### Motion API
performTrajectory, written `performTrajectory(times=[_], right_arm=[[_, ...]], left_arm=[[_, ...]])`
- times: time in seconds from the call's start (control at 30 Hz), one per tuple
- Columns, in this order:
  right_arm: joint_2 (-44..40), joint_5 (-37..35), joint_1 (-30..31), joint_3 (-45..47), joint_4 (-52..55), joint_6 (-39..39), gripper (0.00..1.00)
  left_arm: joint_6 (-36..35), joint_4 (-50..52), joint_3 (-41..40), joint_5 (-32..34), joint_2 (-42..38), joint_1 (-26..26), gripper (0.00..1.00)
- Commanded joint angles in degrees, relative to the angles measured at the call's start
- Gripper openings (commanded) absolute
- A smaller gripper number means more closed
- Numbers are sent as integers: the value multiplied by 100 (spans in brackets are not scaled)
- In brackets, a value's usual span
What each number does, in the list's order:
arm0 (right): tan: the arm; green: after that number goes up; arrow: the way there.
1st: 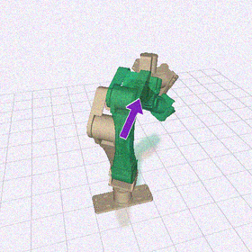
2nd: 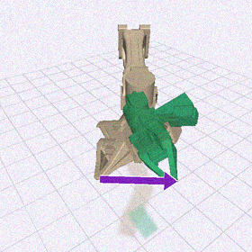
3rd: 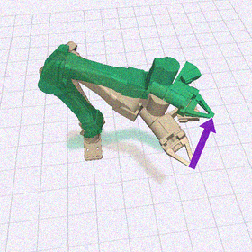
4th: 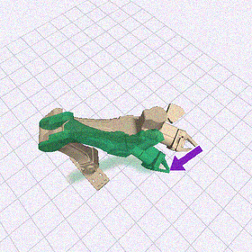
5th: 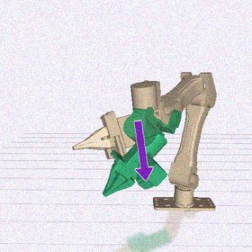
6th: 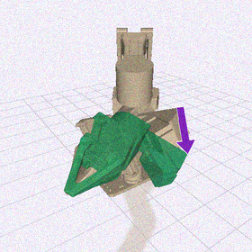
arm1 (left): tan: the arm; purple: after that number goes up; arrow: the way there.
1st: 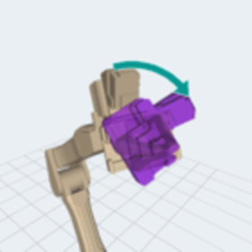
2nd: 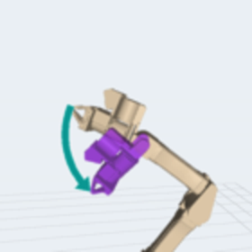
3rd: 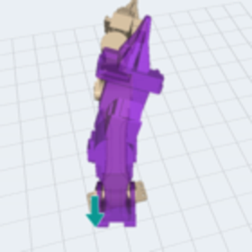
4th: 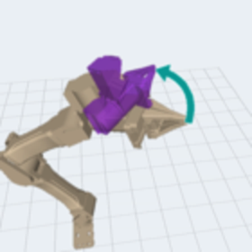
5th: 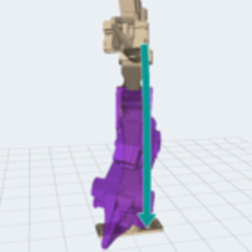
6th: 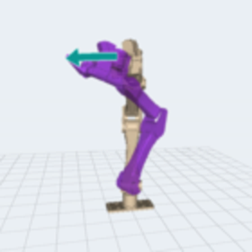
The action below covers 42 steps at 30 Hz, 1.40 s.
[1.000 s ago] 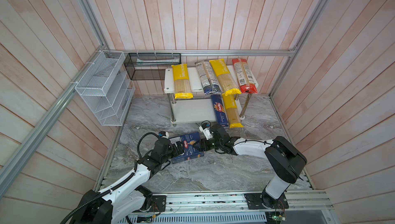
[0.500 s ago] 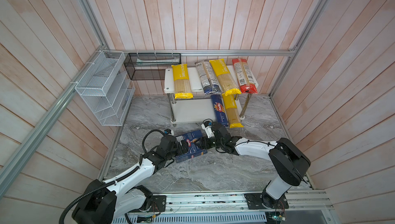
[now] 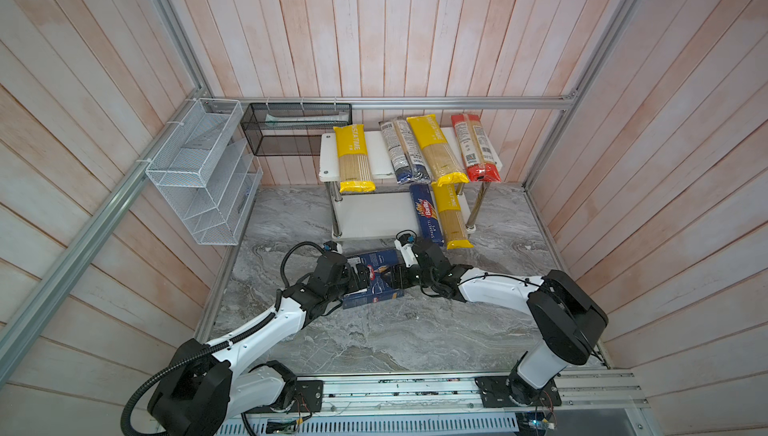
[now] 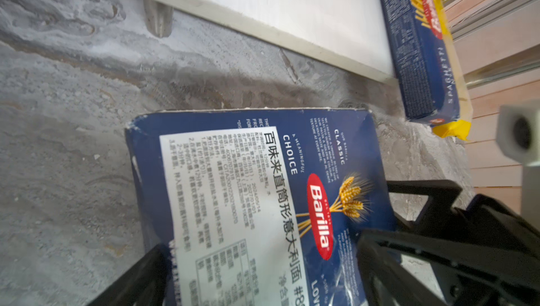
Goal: Arrange pasta packages on shelves
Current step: Pick up the pasta box from the center of the table, then place the pasta box on the shelf.
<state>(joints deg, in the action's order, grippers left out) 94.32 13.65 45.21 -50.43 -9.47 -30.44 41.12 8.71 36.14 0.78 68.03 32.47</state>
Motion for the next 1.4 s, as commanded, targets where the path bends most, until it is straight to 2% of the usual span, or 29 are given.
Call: performTrajectory(times=[0.0, 0.33, 0.67, 0.87, 1.37], right_arm=[[-378, 870, 237, -411, -731, 116, 70], [-722, 516, 222, -411, -753, 140, 70], [-665, 405, 156, -587, -678, 296, 70], [-658, 437, 15, -526, -846, 323, 70], [-631, 316, -116, -567, -1323, 372, 70]], left_arm=[[-104, -1155, 511, -693, -62, 189, 100], [-118, -1275, 634, -743, 57, 198, 100], [-308, -1455, 1011, -759, 279, 198, 100], [-636, -1530, 1318, -819, 590, 198, 100], [-862, -1851, 1659, -678, 944, 192, 100]])
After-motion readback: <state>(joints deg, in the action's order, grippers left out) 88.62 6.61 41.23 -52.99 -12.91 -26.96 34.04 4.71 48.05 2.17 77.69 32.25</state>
